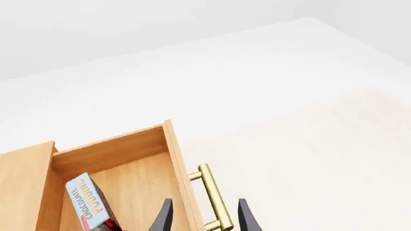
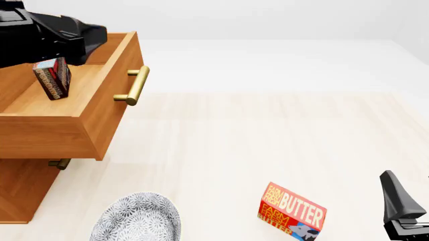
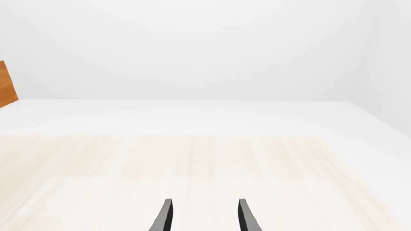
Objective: Put the chocolate pudding in the top drawer of the cabinet and close it.
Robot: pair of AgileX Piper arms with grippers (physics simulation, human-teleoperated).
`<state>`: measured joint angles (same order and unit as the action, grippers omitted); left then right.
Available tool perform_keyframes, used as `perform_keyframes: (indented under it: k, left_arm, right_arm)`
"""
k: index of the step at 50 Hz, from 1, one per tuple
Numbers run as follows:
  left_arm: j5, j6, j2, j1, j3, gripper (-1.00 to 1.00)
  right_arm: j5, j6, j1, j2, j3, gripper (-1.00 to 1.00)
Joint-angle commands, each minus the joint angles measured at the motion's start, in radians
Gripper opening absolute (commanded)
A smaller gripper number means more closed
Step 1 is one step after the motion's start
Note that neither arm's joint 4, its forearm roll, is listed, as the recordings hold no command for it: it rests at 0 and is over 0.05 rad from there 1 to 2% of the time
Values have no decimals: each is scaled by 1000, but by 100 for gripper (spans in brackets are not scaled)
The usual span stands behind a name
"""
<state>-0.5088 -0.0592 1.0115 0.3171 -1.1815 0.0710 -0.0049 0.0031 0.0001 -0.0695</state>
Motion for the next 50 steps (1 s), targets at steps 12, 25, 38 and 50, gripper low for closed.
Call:
perform_keyframes:
  k: [12, 25, 38, 50]
  left_arm:
    - [-64, 61, 141, 208, -136, 100]
    - [-50, 128, 221, 243, -149, 100]
    - [-10, 248, 261, 263, -110, 100]
    - [-27, 302, 316, 291, -140, 100]
  right_arm:
    - [0, 0, 0, 0, 0, 100]
    - [0, 0, 0, 0, 0, 100]
    - [0, 0, 0, 0, 0, 100]
    - [0, 0, 0, 0, 0, 100]
